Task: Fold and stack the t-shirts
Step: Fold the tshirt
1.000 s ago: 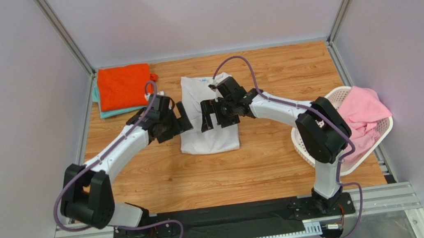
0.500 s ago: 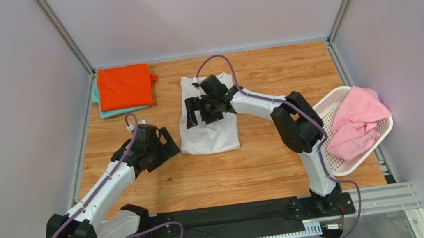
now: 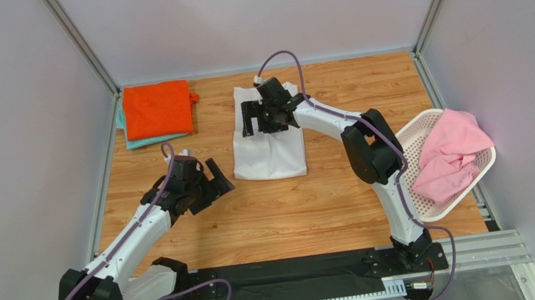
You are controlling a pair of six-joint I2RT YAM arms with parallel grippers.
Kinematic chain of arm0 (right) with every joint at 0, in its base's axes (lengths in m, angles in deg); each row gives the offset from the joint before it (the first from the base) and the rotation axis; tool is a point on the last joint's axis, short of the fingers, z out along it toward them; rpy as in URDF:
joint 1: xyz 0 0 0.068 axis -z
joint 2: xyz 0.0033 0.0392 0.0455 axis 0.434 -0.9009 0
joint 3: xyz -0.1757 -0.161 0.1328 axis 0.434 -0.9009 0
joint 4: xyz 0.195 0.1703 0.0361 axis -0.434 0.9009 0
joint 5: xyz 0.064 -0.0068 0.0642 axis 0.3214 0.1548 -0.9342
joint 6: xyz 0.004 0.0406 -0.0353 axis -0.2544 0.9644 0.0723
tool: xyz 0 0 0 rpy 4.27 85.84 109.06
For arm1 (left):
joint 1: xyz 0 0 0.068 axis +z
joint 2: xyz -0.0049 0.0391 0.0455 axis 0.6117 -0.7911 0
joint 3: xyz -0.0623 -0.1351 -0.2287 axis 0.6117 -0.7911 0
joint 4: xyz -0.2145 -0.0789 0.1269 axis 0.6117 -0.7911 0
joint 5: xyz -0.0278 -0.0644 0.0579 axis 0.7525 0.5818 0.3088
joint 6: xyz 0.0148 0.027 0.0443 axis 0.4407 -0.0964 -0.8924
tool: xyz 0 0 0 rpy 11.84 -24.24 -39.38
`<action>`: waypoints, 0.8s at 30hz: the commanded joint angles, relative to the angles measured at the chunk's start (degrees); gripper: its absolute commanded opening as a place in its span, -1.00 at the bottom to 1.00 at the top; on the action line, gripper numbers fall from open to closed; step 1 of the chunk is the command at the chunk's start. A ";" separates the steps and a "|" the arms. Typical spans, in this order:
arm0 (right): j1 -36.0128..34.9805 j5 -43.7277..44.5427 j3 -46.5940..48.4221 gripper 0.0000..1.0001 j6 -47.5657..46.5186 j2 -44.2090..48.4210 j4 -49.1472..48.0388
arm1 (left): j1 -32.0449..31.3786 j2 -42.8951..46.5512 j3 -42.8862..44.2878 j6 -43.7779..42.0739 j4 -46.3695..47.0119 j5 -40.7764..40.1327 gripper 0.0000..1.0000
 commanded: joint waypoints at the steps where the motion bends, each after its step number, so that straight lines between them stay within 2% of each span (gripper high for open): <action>1: -0.33 -4.90 1.71 1.00 -1.39 2.45 0.36 | 0.03 -0.92 1.73 -1.40 5.46 3.07 0.99; 4: -0.33 -6.08 -0.39 1.00 -1.21 5.88 0.18 | 0.03 -3.29 3.75 -1.93 8.80 5.09 0.99; 11: -0.06 0.08 -5.85 1.00 -0.16 12.21 2.73 | -0.15 -12.86 10.59 -3.77 16.72 10.98 0.99; 15: 0.11 -5.35 -6.20 1.00 0.72 12.48 2.38 | -0.67 -19.88 11.75 -5.27 28.46 17.21 0.99; 20: 0.29 -7.47 -4.36 1.00 1.16 11.34 2.20 | -0.76 -28.94 15.00 -7.03 33.24 22.67 0.99; 24: 0.38 -14.57 -1.72 1.00 1.51 8.63 2.20 | -0.76 -34.40 14.83 -6.32 34.92 24.44 0.99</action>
